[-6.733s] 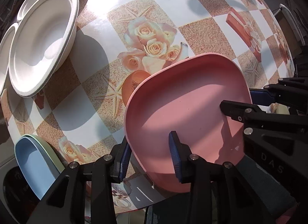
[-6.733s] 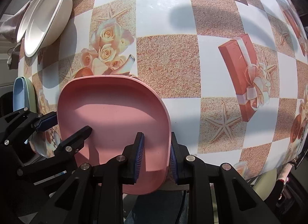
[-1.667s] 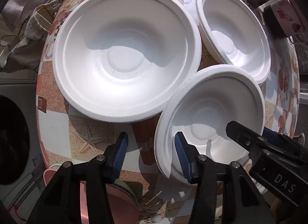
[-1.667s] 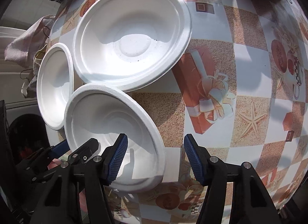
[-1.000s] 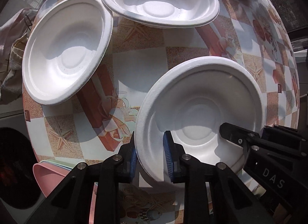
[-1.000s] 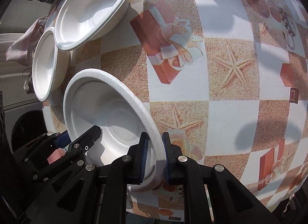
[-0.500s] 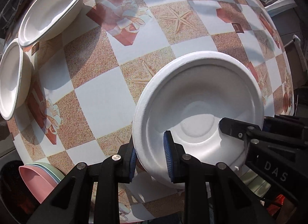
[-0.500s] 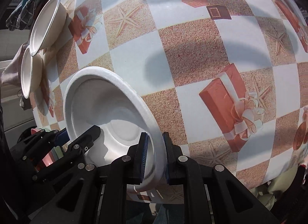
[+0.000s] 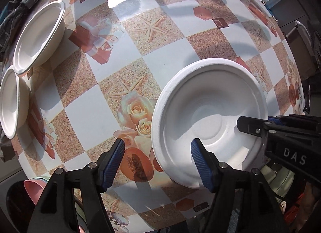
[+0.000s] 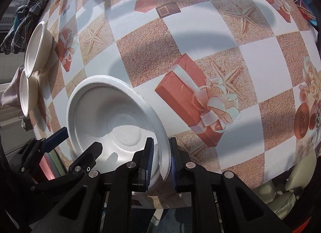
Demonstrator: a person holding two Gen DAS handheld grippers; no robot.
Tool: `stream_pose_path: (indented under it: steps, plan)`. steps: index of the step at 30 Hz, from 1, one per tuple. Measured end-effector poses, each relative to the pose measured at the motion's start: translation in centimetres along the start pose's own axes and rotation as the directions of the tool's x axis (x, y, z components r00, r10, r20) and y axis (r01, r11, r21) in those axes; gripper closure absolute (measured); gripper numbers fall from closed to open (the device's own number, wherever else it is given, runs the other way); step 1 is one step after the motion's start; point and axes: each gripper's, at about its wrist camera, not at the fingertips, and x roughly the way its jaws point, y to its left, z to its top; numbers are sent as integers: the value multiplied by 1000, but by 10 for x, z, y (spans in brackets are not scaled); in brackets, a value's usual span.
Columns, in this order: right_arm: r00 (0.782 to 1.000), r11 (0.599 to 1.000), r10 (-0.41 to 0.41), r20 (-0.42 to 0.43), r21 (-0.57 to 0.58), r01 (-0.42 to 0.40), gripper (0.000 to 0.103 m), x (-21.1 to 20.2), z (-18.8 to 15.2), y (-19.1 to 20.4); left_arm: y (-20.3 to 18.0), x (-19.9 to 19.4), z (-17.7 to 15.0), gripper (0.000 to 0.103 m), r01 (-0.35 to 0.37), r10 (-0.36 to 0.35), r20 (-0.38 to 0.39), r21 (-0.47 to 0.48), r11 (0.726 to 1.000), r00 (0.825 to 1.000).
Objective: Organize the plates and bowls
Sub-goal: 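Lift the white bowl with both grippers and carry it across the table, then set the white bowl down on the table and open both grippers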
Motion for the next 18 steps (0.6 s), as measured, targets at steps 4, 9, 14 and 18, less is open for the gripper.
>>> stream_pose_path:
  steps: [4, 9, 14, 18]
  plan:
    - [1000, 1000, -3, 30, 22, 2, 65, -17, -2, -23, 19, -12, -16, 28, 32, -32, 29, -7, 999, 999]
    - [994, 998, -24, 104, 55, 18, 24, -39, -2, -39, 38, -24, -42, 26, 53, -54, 43, 2, 999, 998]
    - [986, 990, -65, 154, 134, 44, 24, -58, -3, -49, 69, -27, -84, 26, 104, -104, 77, -2, 995, 992]
    - [979, 990, -68, 193, 132, 42, 24, -73, -3, -39, 90, -50, -97, 26, 114, -106, 128, -57, 992, 986]
